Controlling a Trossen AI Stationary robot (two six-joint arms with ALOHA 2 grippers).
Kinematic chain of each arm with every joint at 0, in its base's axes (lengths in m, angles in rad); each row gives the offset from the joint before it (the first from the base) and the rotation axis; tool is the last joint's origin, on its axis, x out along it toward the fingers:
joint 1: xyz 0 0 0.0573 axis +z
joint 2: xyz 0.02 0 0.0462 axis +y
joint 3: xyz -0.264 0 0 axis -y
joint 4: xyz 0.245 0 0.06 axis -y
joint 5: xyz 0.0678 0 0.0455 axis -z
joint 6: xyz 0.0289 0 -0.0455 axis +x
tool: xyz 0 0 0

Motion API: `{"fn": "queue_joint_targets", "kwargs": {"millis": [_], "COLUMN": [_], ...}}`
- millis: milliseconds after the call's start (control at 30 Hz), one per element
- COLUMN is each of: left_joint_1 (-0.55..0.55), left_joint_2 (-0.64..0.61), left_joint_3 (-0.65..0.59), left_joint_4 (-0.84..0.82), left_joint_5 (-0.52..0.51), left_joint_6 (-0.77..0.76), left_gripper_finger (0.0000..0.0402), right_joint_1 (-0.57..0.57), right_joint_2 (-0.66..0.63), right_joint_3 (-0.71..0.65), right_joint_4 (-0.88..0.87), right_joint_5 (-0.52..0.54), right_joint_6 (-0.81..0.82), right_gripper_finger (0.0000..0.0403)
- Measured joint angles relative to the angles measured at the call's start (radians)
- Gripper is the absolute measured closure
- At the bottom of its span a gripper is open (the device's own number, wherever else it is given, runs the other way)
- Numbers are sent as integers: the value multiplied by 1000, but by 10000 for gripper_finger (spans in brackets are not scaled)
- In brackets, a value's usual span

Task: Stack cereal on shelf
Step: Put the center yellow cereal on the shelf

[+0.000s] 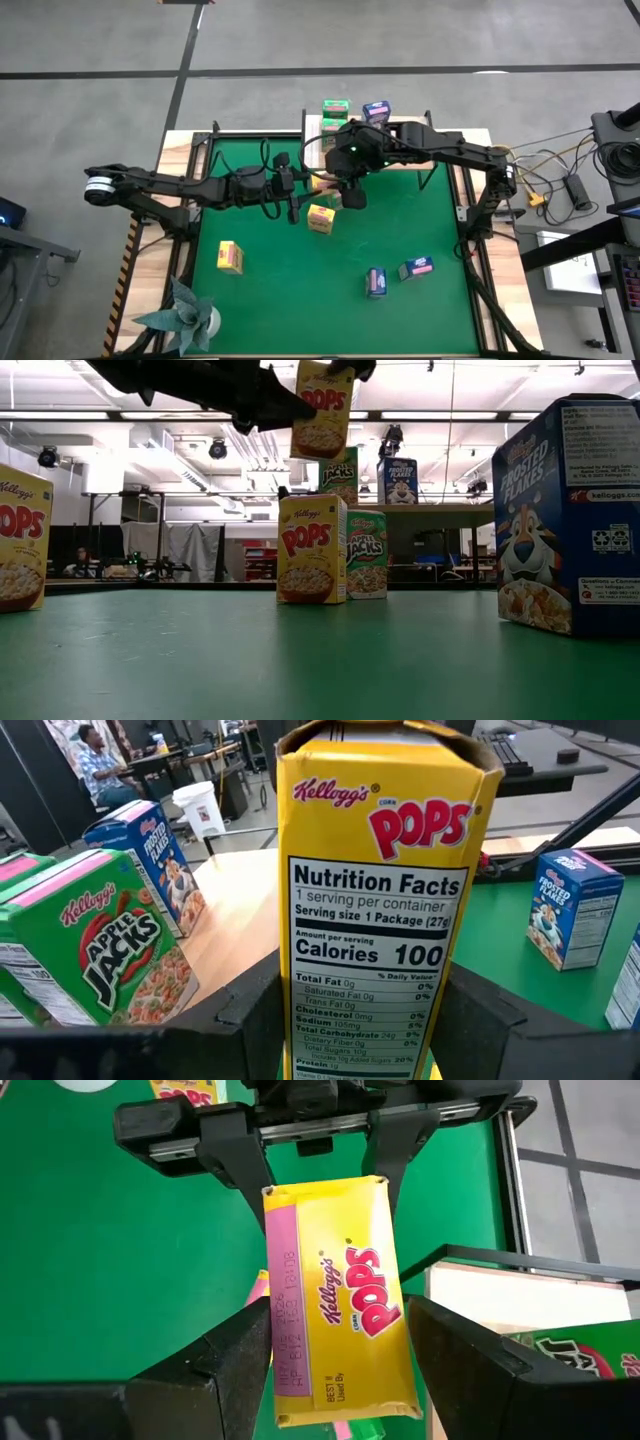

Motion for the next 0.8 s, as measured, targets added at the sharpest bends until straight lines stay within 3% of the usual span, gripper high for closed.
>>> {"fn": "queue_joint_targets", "kwargs": {"millis": [567,800], "left_joint_1": [0,0], "left_joint_2": [0,0], "left_joint_3": [0,-1], "left_joint_4": [9,27], "left_joint_5": [1,1], "left_joint_6": [3,10], "left_gripper_finger": [221,217], "right_joint_1": [0,0], "right_joint_2": [-7,-10], "right_joint_3": [-1,-1], "right_joint_4": [1,1], "right_joint_5": [0,1], "right_joint_6": [-8,-21], "right_gripper_finger": [258,264]}}
